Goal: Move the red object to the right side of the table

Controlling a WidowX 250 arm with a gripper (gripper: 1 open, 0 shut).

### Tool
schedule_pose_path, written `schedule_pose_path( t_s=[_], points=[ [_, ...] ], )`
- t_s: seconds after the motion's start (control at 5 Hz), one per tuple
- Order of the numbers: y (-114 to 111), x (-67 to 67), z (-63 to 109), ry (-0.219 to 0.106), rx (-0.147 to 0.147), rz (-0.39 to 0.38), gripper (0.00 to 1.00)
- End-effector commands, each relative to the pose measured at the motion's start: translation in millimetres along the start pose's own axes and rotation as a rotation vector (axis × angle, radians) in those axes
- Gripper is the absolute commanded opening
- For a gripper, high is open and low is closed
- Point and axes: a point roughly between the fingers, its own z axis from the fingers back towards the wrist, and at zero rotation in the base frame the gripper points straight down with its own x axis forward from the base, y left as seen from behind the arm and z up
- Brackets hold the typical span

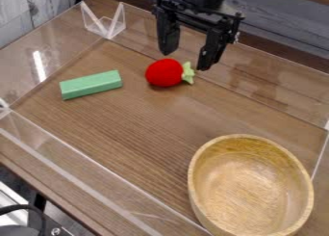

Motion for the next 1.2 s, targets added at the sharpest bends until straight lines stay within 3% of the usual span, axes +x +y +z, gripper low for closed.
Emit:
schedule_pose_path(
  t_s=[0.0,0.2,0.4,1.0],
  points=[
    [14,10.4,-10.7,-0.01,0.005,0.014,1.0],
    [28,18.0,-23.5,-0.005,0.011,-0.02,1.0],
    [42,23.1,-32.0,-0.021,0.015,-0.021,1.0],
    [70,42.0,-57.0,-0.049,0.031,0.013,1.0]
  ],
)
